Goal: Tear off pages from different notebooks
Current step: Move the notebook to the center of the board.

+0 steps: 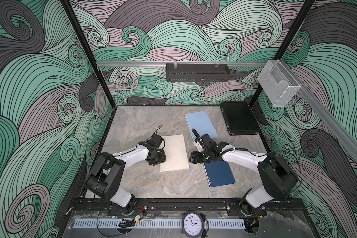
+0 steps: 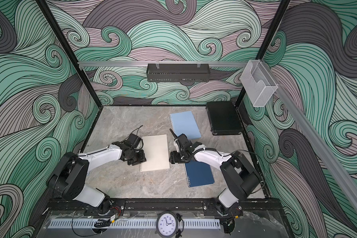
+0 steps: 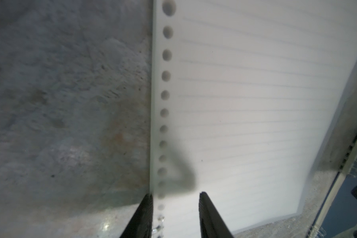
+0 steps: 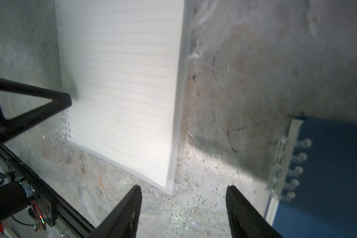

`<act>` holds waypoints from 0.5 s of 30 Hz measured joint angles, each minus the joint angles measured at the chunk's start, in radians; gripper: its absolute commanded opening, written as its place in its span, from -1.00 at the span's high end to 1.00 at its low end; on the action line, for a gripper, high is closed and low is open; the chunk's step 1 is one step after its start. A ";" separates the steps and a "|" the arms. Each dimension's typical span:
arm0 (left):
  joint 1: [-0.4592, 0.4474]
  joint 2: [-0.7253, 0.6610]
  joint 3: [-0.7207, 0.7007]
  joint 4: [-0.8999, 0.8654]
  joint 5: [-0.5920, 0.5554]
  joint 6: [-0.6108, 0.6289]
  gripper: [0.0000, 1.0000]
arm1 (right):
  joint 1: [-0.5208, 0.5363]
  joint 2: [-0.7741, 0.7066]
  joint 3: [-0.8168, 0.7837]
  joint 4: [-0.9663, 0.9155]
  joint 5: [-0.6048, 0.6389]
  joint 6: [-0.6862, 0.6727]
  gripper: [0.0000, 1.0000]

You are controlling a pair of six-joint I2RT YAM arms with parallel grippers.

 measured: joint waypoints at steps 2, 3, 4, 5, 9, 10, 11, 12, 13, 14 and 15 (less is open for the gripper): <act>-0.014 0.003 0.000 0.016 0.023 -0.001 0.34 | -0.002 0.054 0.043 0.016 0.002 0.002 -0.22; -0.018 0.003 0.000 0.024 0.030 -0.003 0.34 | -0.004 0.079 0.060 0.023 0.003 0.003 -0.21; -0.021 0.005 0.000 0.032 0.033 -0.003 0.34 | -0.008 0.103 0.075 0.029 0.003 0.002 -0.20; -0.024 0.005 0.000 0.035 0.032 -0.004 0.34 | -0.013 0.128 0.088 0.035 0.003 0.002 -0.19; -0.027 0.005 0.000 0.031 0.024 -0.005 0.34 | -0.033 0.187 0.114 0.040 0.014 0.002 -0.19; -0.027 0.005 0.000 0.031 0.023 -0.005 0.34 | -0.037 0.192 0.119 0.039 0.016 0.002 -0.19; -0.027 0.005 0.000 0.031 0.022 -0.005 0.34 | -0.040 0.195 0.125 0.040 0.018 0.002 -0.18; -0.027 0.005 0.000 0.031 0.021 -0.005 0.34 | -0.042 0.199 0.129 0.041 0.019 0.002 -0.16; -0.027 0.005 0.000 0.031 0.021 -0.005 0.34 | -0.042 0.206 0.132 0.045 0.018 0.001 -0.14; -0.027 0.005 0.000 0.031 0.020 -0.005 0.35 | -0.042 0.210 0.136 0.048 0.016 0.001 -0.12; -0.027 0.005 0.000 0.031 0.020 -0.005 0.36 | -0.042 0.214 0.138 0.051 0.011 0.000 -0.10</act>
